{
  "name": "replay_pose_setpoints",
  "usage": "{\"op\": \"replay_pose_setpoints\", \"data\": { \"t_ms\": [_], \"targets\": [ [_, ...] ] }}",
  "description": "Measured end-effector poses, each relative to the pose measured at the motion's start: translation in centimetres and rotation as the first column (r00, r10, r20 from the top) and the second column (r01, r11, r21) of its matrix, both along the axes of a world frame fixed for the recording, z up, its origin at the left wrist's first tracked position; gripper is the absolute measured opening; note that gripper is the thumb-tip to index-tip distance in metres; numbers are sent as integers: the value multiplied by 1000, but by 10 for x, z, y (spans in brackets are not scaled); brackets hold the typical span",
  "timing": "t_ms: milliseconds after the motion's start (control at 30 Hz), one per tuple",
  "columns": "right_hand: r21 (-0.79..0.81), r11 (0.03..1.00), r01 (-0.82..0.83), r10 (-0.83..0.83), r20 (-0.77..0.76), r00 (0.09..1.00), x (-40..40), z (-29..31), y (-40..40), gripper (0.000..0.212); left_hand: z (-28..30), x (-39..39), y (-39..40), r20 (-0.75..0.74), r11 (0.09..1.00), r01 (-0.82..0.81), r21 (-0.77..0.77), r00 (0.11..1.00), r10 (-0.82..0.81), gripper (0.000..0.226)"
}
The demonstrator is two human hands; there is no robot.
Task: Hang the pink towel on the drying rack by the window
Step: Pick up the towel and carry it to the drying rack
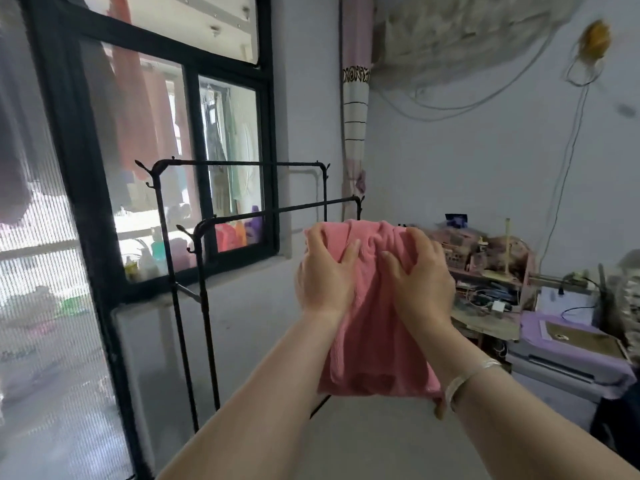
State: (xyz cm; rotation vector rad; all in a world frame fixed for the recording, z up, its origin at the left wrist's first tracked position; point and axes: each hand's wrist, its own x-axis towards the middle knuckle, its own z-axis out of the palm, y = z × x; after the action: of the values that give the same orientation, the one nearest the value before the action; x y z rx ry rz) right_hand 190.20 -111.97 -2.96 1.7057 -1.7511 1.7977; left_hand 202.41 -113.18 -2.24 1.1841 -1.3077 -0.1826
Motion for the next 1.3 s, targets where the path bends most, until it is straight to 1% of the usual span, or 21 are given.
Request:
{"op": "replay_pose_setpoints", "data": {
  "t_ms": [133, 167, 267, 300, 433, 500, 633, 733, 833, 967, 1033, 1133, 1200, 1233, 1300],
  "targets": [
    [-22, 1000, -19, 19, -33, 999, -38, 9, -81, 44, 5, -40, -74, -36, 1000, -30, -4, 999, 29, 42],
    [-21, 1000, -21, 20, -37, 999, -44, 10, -98, 43, 5, -47, -89, -42, 999, -39, 5, 998, 39, 46],
    [-15, 999, -49, 48, -35, 998, -60, 4, -153, 43, 2, -63, -144, -40, 995, -90, 43, 995, 92, 69],
    [-11, 998, -60, 60, -32, 998, -65, 3, -171, 42, 1, -68, -163, -34, 994, -98, 49, 994, 100, 73],
    [-4, 996, -87, 87, -27, 996, -80, -4, -246, 32, -5, -84, -243, 26, 995, -93, 37, 995, 92, 70],
    [-12, 995, -100, 99, -42, 994, -82, -2, -285, 30, -7, -86, -284, 49, 995, -100, 25, 994, 99, 64],
    [-65, 985, -159, 153, -94, 984, -72, 16, -381, 32, 3, -78, -383, -4, 988, -150, -31, 989, 150, 46],
    [-87, 978, -192, 184, -89, 979, -68, 28, -443, 34, 17, -74, -438, -26, 982, -173, -81, 985, 171, 34],
    [-118, 963, -243, 237, -62, 969, -63, 37, -509, 34, 28, -71, -496, -31, 968, -218, -122, 976, 216, 39],
    [-149, 941, -304, 299, -52, 953, -55, 38, -581, 34, 28, -64, -557, -10, 952, -288, -106, 957, 289, 45],
    [-193, 910, -366, 360, -66, 931, -47, 37, -612, 34, 29, -55, -585, -20, 943, -320, -95, 947, 320, 47],
    [-204, 865, -459, 455, -66, 888, -33, 37, -659, 35, 30, -45, -617, -5, 915, -386, -121, 922, 388, 47],
    [-209, 813, -544, 547, -50, 836, -28, 40, -687, 35, 34, -42, -638, -3, 892, -430, -139, 901, 434, 44],
    [-207, 783, -587, 591, -52, 805, -26, 44, -703, 35, 37, -42, -650, -10, 872, -468, -140, 882, 472, 46],
    [-205, 769, -606, 607, -67, 792, -19, 48, -723, 34, 41, -34, -664, 13, 840, -530, -112, 845, 535, 55]
  ]
}}
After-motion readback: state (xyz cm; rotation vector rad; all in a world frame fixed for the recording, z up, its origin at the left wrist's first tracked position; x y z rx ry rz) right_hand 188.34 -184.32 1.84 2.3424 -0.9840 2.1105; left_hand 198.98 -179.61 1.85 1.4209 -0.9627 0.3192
